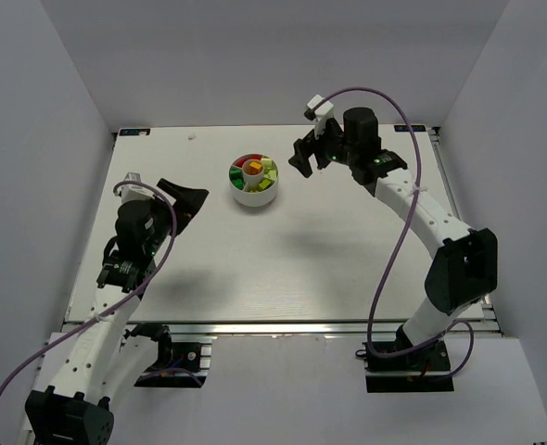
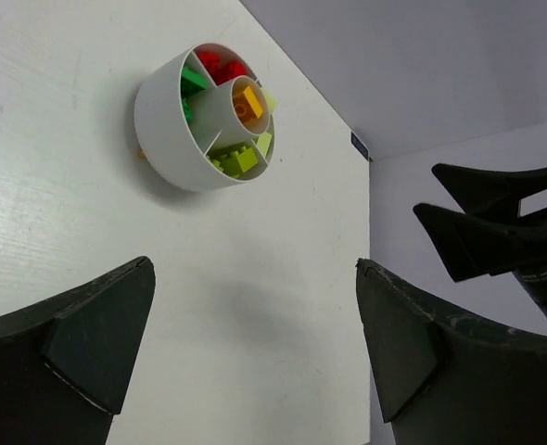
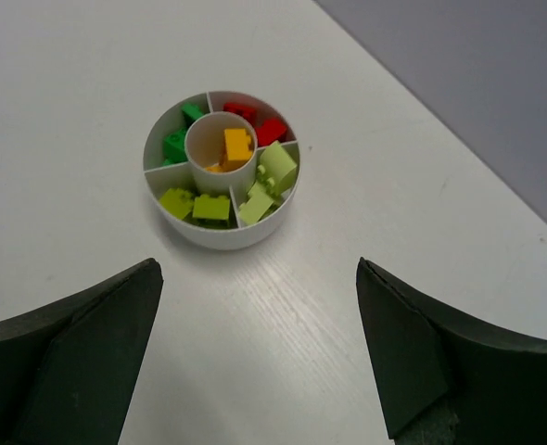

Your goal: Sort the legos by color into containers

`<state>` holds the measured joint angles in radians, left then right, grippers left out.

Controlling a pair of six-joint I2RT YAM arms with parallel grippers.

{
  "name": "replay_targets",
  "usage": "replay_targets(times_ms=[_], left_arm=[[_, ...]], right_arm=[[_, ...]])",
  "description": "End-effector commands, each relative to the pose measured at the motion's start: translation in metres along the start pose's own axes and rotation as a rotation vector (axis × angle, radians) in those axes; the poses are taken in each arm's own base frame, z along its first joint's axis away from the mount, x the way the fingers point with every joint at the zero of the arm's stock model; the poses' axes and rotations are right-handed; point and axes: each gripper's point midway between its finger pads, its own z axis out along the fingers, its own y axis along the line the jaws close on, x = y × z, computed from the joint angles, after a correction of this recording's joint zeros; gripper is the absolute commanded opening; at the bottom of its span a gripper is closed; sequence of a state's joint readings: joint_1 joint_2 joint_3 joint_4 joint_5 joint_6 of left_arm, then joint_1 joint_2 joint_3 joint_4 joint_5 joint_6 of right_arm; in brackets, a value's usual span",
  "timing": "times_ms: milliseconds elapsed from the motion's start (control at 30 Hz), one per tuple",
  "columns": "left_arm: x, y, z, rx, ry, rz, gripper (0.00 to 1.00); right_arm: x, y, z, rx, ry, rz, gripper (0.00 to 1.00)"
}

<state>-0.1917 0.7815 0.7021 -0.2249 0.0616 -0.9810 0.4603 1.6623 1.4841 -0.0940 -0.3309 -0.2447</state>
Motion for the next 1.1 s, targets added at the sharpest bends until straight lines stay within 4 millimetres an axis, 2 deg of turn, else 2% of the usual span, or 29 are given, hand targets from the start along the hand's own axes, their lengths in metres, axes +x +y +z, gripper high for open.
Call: replay_targets(times_ms=[0, 33, 67, 100, 133, 200, 367, 533, 567, 833, 1067], left_arm=[[-0.024, -0.023, -0.01, 0.059, -0.072, 0.15, 0.98], [-0.027, -0.026, -0.012, 0.064, -0.08, 0.17, 0.98], [-0.029, -0.027, -0.014, 0.062, -0.082, 0.187, 0.98], [-0.034, -0.031, -0.016, 0.07, -0.097, 0.223, 0.98], [-0.036, -0.033, -0.018, 0.073, -0.103, 0.24, 0.98], [-0.041, -0.038, -0.023, 0.083, -0.118, 0.273, 0.98], [-0.047, -0.046, -0.032, 0.112, -0.149, 0.297, 0.98], [-0.049, -0.048, -0.041, 0.12, -0.169, 0.297, 0.98], [-0.049, -0.046, -0.042, 0.113, -0.169, 0.298, 0.98], [-0.053, -0.033, -0.062, 0.069, -0.22, 0.296, 0.98], [-0.052, -0.022, -0.066, 0.054, -0.257, 0.276, 0.98]], right_arm=[[0.017, 0.019, -0.027, -0.078, 0.1, 0.031, 0.89], [0.028, 0.024, -0.033, -0.086, 0.111, 0.043, 0.89], [0.025, 0.027, -0.039, -0.085, 0.088, 0.034, 0.89], [0.01, 0.031, -0.054, -0.072, 0.039, 0.019, 0.89], [0.017, 0.033, -0.057, -0.061, 0.028, 0.02, 0.89], [0.007, 0.036, -0.071, -0.048, -0.008, 0.004, 0.89], [0.017, 0.043, -0.084, -0.047, 0.038, 0.048, 0.89], [0.027, 0.025, -0.096, 0.124, 0.041, 0.141, 0.89], [0.033, 0.016, -0.098, 0.18, 0.058, 0.161, 0.89], [0.075, -0.007, -0.1, 0.358, 0.217, 0.263, 0.89], [0.07, -0.009, -0.107, 0.377, 0.147, 0.204, 0.89]])
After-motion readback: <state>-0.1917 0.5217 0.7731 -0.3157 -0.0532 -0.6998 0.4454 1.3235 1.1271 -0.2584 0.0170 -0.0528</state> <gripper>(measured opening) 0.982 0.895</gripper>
